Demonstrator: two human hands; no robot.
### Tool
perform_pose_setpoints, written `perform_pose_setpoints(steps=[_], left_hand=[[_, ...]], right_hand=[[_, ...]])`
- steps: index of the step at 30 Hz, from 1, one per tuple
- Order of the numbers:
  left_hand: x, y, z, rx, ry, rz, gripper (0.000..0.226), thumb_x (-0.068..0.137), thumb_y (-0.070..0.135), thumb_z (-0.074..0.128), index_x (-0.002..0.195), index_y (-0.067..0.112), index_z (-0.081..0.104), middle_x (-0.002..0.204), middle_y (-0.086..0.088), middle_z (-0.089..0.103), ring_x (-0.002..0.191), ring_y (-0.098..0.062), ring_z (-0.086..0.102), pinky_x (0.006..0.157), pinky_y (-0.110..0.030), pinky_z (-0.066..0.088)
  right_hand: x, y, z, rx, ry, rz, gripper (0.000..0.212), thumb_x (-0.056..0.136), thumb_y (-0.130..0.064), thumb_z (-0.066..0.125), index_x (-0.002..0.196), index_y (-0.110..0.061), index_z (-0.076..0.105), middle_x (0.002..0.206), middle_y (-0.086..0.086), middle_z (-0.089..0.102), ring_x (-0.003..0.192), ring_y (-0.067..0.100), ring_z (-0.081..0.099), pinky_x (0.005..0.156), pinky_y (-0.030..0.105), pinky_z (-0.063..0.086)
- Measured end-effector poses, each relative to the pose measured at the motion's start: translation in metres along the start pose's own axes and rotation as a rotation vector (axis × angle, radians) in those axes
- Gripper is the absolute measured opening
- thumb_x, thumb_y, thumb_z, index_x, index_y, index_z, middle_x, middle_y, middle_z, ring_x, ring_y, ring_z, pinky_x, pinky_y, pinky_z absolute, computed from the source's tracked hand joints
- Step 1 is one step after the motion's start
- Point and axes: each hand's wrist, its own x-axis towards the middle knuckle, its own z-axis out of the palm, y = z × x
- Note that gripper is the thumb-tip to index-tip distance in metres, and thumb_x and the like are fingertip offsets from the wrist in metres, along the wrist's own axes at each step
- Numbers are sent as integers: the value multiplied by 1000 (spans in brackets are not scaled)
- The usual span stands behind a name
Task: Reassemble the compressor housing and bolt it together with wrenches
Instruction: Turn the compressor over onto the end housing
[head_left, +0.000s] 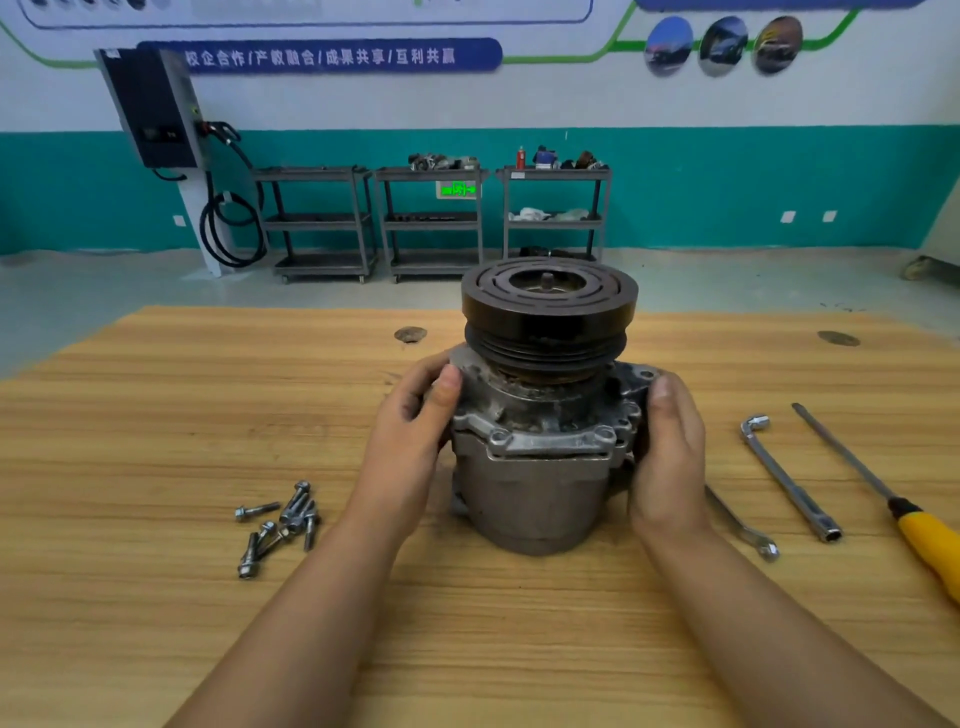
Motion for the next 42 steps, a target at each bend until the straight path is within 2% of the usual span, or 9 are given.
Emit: perform_pose_setpoints(steps=[2,7,10,16,20,26,34,37,42], left_hand=[[-3,0,3,-16,13,20,43,77,48,59,107,17,64,101,0,71,94,-13,66,72,-21,52],[-6,1,11,-106,33,16,39,81,40,51,108,15,62,107,-4,68,104,-18,62,93,-34,49],[-7,3,12,-109,36,16,39,80,41,50,107,15,60,108,-6,65,105,-19,60,96,-37,46],[-7,5,14,-154,16,14,38,82,38,47,107,12,60,104,-3,67,100,-15,62,89,-29,50],[-10,4,12,-156,17,9,40,82,39,47,109,12,60,104,-3,68,101,-17,63,90,-30,50],[-11,6,12,-150,18,5,47,83,38,45,116,7,57,108,-6,67,105,-19,62,94,-32,49],[-12,9,14,-148,34,-10,54,82,39,46,120,0,54,116,-16,64,108,-24,61,94,-33,50],[-12,10,8,-160,-1,-40,47,83,36,51,117,4,57,112,-11,67,106,-21,63,95,-33,49],[-13,9,-1,-135,-81,-40,39,84,25,59,119,7,57,107,-7,67,98,-17,63,85,-30,50]], right_hand=[[-2,0,2,8,3,5,22,92,-32,40,84,-17,55,76,-15,60,77,4,54,69,20,45],[-2,2,6,62,65,40,20,91,-32,43,79,-23,57,79,-5,57,82,16,50,77,34,41],[-2,3,11,118,73,68,26,90,-34,43,73,-32,63,79,-5,57,83,17,49,80,37,40],[-7,0,14,219,98,78,25,92,-31,41,77,-29,61,83,-4,57,85,16,50,83,37,40],[-11,-2,16,241,117,78,24,90,-33,42,77,-32,62,80,-9,61,84,13,54,82,34,43],[-13,-3,18,246,105,50,18,91,-31,39,88,-21,54,81,-11,60,82,9,55,79,28,44],[-13,-4,18,223,107,72,23,90,-33,40,75,-29,57,76,-10,57,79,12,51,78,32,41],[-12,-6,18,230,105,92,29,89,-34,41,67,-33,61,77,-6,54,82,16,48,78,34,40],[-14,-8,17,248,114,84,22,92,-32,41,78,-25,57,76,-9,56,77,9,51,72,24,44]])
